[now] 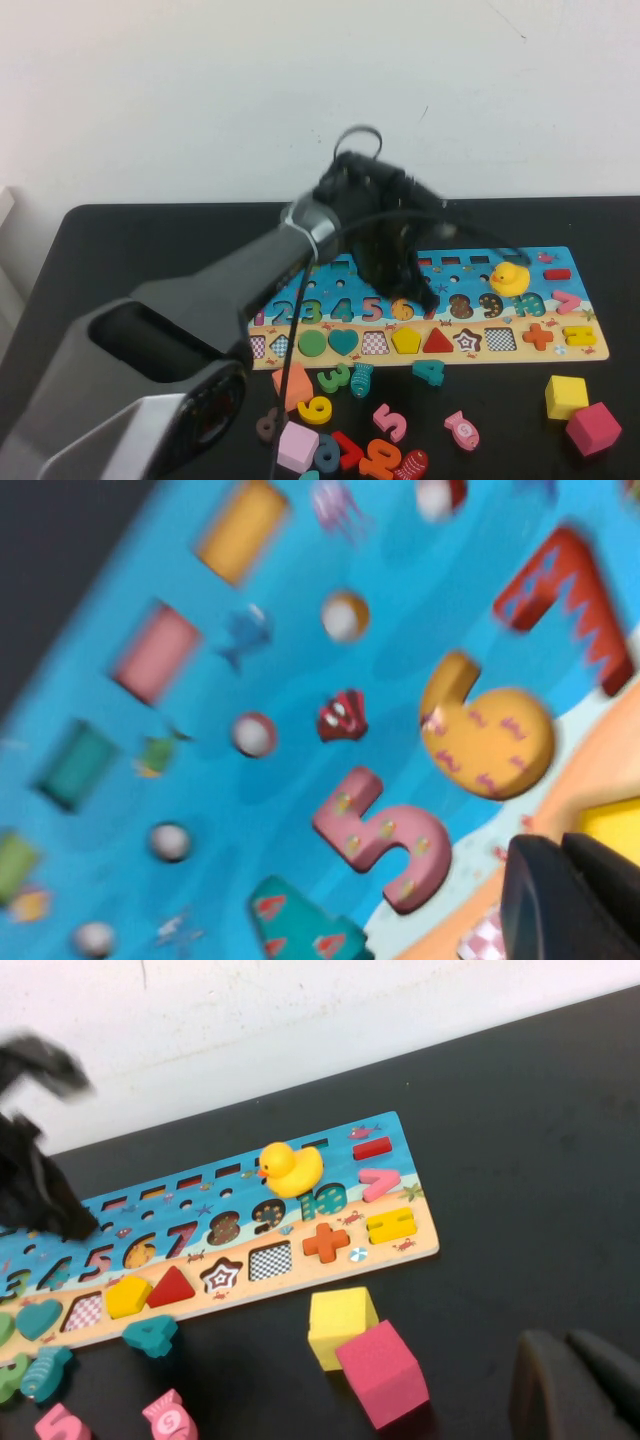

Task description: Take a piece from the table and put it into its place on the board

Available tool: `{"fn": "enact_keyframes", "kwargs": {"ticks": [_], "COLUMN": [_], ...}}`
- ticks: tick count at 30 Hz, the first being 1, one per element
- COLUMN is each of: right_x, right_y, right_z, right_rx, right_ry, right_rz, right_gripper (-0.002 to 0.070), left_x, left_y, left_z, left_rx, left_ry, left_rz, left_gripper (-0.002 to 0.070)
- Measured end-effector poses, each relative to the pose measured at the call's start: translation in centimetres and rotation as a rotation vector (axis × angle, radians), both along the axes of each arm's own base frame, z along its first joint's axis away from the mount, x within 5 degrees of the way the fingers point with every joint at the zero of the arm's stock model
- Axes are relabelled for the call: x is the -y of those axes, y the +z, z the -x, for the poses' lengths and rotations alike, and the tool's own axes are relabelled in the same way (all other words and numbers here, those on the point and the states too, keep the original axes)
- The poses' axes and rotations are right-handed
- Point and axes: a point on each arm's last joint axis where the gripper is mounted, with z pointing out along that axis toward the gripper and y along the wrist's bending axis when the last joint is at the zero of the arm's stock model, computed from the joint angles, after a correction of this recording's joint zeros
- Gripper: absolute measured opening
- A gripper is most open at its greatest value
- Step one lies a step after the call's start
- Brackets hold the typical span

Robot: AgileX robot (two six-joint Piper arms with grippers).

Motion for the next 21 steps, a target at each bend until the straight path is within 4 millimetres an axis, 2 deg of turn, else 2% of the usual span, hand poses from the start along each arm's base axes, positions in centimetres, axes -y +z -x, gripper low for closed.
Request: {"fn": "enact_keyframes", "kwargs": {"ticks": [5, 8, 17, 21], "right_x": [0.0, 0.0, 0.0, 0.0], "right_y": [0.0, 0.0, 0.0, 0.0], "right_z": [0.0, 0.0, 0.0, 0.0], "right_rx": [0.000, 0.000, 0.000, 0.000], "right_ry": [0.000, 0.000, 0.000, 0.000], "right_rz": [0.000, 0.000, 0.000, 0.000], "right_gripper": [0.0019, 0.0019, 0.0019, 0.0018], "left_x": [0.0, 0.5, 3.1, 2.4], "left_y": [7.0, 10.0, 15.0, 18.6], "left_z": [1.0, 2.5, 8.8, 11.8], "left_rx": [0.126, 0.176, 0.198, 0.228], "left_ry": [-0.023, -0.062, -0.245, -0.281], "left_rz": [0.045, 0.047, 0.019, 0.047], "left_gripper": [0.0000, 0.0000, 0.0000, 0.0000]}}
